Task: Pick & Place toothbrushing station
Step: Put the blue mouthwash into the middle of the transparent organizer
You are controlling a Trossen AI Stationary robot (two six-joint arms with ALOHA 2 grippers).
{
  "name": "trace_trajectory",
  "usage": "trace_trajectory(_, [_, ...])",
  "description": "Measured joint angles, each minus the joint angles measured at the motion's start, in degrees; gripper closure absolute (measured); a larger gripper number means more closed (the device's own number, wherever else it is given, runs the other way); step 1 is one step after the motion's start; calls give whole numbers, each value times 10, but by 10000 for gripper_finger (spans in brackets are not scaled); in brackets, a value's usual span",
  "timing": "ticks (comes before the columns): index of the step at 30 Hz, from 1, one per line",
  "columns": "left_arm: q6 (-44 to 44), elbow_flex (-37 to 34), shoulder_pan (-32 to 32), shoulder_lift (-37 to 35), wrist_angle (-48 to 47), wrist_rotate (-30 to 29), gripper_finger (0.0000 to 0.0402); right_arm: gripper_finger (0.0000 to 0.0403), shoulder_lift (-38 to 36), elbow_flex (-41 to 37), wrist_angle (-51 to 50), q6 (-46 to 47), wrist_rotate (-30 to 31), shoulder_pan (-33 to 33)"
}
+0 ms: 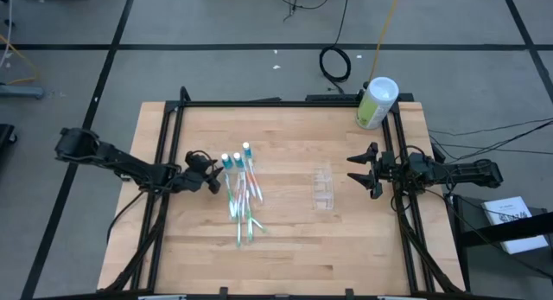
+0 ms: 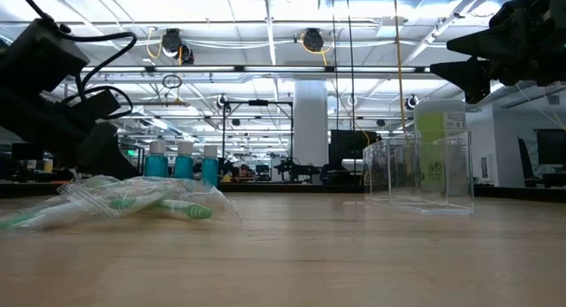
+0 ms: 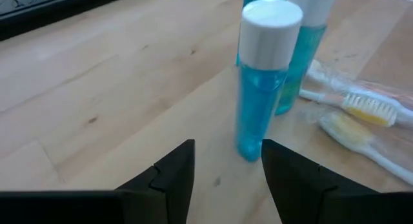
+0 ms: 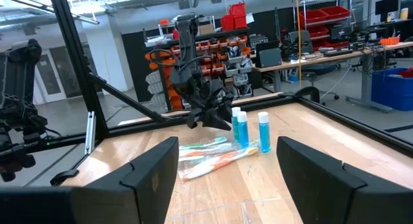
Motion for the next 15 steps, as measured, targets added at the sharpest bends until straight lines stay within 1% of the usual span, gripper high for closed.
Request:
trace_trajectory(7, [31,0,0,45,93,10,220,149,0,0,0,0,0,0])
trace_trajectory(15, [19,0,11,95,126,-1,220,149,0,0,2,0,0,0])
